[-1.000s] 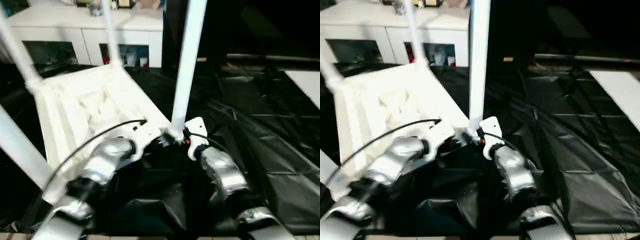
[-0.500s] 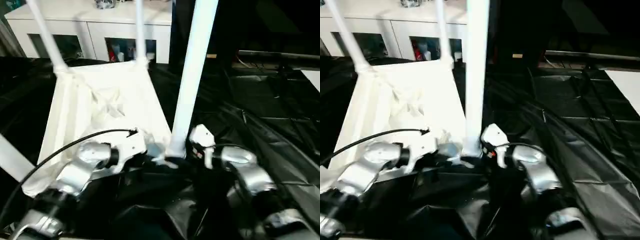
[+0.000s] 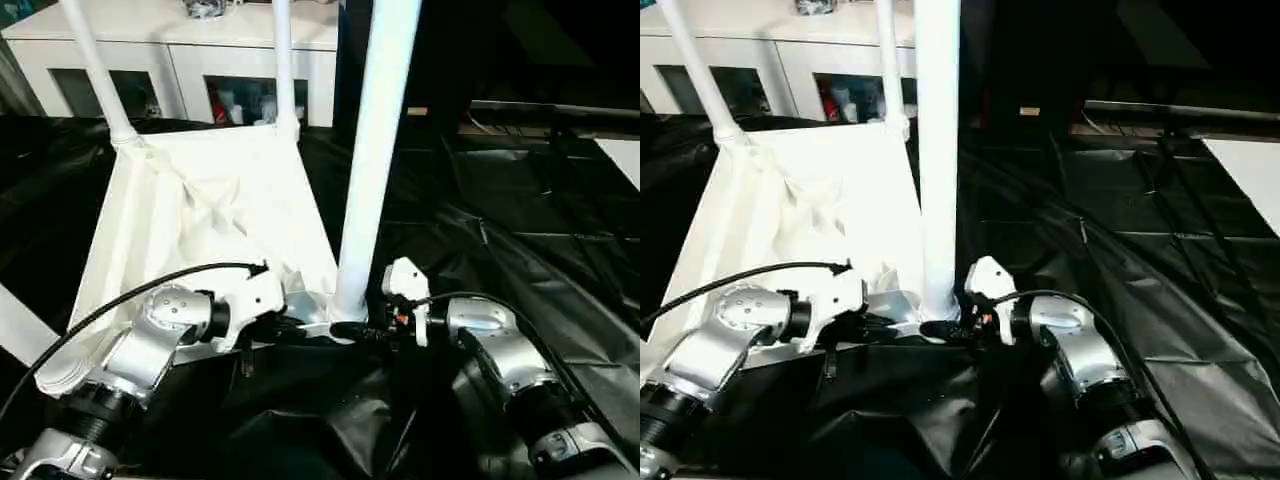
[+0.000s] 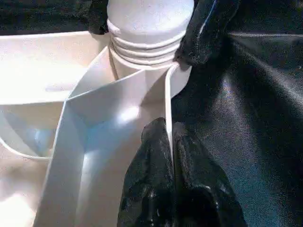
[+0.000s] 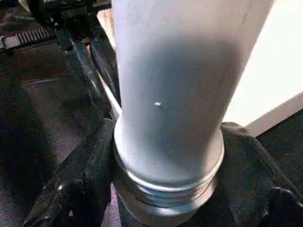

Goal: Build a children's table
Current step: Rotate leg to tighten

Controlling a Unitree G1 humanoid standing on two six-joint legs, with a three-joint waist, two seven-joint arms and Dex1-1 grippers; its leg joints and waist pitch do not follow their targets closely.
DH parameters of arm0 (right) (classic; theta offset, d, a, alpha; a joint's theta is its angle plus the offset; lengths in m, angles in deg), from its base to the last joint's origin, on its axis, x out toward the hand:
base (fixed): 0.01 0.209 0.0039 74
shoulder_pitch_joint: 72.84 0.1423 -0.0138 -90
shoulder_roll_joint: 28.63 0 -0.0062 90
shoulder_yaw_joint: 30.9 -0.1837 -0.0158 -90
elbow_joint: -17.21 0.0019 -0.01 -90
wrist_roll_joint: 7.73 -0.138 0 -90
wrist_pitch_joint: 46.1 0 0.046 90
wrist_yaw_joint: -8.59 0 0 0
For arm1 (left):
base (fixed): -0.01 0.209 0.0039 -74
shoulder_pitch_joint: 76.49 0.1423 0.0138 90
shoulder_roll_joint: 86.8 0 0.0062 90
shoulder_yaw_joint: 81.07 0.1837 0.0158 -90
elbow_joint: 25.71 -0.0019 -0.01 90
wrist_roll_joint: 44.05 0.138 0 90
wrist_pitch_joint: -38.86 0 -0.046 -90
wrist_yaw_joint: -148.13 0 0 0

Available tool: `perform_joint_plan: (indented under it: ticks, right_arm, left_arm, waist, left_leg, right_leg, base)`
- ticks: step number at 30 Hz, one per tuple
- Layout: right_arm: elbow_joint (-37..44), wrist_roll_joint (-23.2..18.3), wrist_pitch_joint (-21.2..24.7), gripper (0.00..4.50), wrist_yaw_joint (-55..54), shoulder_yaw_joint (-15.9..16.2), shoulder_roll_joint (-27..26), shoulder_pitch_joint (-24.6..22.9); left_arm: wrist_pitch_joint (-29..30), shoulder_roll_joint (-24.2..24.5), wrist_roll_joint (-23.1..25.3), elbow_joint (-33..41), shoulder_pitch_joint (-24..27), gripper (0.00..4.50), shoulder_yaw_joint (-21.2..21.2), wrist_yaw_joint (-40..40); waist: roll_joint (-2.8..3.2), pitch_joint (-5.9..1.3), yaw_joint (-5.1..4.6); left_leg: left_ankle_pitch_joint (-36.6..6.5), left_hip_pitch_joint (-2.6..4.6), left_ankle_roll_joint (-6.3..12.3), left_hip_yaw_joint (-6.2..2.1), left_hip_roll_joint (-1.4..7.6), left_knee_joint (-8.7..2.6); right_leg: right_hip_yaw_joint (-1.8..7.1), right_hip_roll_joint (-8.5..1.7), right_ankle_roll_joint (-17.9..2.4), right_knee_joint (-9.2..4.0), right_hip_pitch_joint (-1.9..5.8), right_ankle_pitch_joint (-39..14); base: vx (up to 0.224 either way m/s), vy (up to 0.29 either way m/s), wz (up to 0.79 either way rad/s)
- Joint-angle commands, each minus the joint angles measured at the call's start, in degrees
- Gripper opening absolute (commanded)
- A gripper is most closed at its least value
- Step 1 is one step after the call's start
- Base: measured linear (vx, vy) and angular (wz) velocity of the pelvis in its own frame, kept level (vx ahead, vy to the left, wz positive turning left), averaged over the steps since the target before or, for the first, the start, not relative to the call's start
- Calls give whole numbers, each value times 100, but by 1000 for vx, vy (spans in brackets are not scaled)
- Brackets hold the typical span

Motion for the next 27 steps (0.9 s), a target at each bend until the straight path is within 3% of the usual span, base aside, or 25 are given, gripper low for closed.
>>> perform_joint_plan:
  ticks: [1,6,8,10,11,13,15,21,24,27]
  right_arm:
    - [76,-53,100,273,-34,-119,51,-21]
    - [4,33,158,269,-324,-143,-52,-61]
    - [-378,312,197,269,-1226,-238,-247,39]
    - [-711,469,377,269,-2031,-349,-452,133]
    - [-796,468,444,269,-2295,-407,-561,150]
    - [-863,447,510,269,-2618,-484,-715,163]
    - [-1021,459,663,268,-3516,-658,-1095,222]
    - [-1639,404,791,268,-5495,-1114,-1888,602]
    - [-1699,527,568,268,-5297,-945,-1954,673]
    - [-1467,563,276,268,-4804,-840,-1929,595]
  left_arm:
    - [71,-6,-131,-29,195,0,219,-298]
    - [149,-50,-13,-120,188,0,239,-129]
    - [228,-260,162,-382,65,0,201,334]
    - [267,-479,333,-661,-81,0,181,786]
    - [391,-570,426,-778,-161,0,197,990]
    - [504,-687,514,-905,-258,0,230,1186]
    - [742,-1055,600,-1154,-465,0,239,1641]
    - [936,-1941,868,-1953,-897,0,252,2774]
    - [954,-2007,981,-2002,-934,0,349,2818]
    - [1014,-1942,978,-1875,-898,0,340,2738]
  waist:
    - [-36,-260,8]
    - [-33,-255,1]
    - [-37,-230,-42]
    - [-37,-185,-68]
    - [-21,-160,-97]
    - [-30,-173,-114]
    - [-22,-160,-156]
    - [7,-158,-223]
    - [-7,-143,-227]
    - [-21,-177,-220]
  left_leg:
    - [-751,42,462,-149,384,-320]
    - [-803,43,416,-154,383,-327]
    - [-918,43,316,-152,378,-343]
    - [-1278,67,139,-176,362,-387]
    - [-1625,109,-20,-193,362,-415]
    - [-1855,131,-134,-233,370,-422]
    - [-2082,160,-211,-242,354,-438]
    - [-2481,162,-322,-296,348,-476]
    - [-2899,227,-289,-308,337,-466]
    - [-2757,163,-256,-313,361,-512]
  right_leg:
    - [257,-432,-1439,-287,230,-247]
    - [260,-435,-1412,-298,228,-368]
    - [273,-437,-1390,-330,205,-611]
    - [282,-452,-1271,-403,193,-1281]
    - [281,-462,-1121,-466,170,-1941]
    - [287,-487,-927,-506,159,-2412]
    - [291,-473,-787,-558,98,-2694]
    - [257,-470,-600,-624,53,-2921]
    - [231,-480,-490,-700,6,-3166]
    - [240,-470,-541,-652,60,-2671]
  base:
    - [0,0,0]
    - [0,0,0]
    - [0,0,0]
    - [-27,-3,-1]
    - [-53,-6,-2]
    - [-54,0,-2]
    - [-25,1,-1]
    - [0,0,0]
    - [0,0,0]
    - [0,0,0]
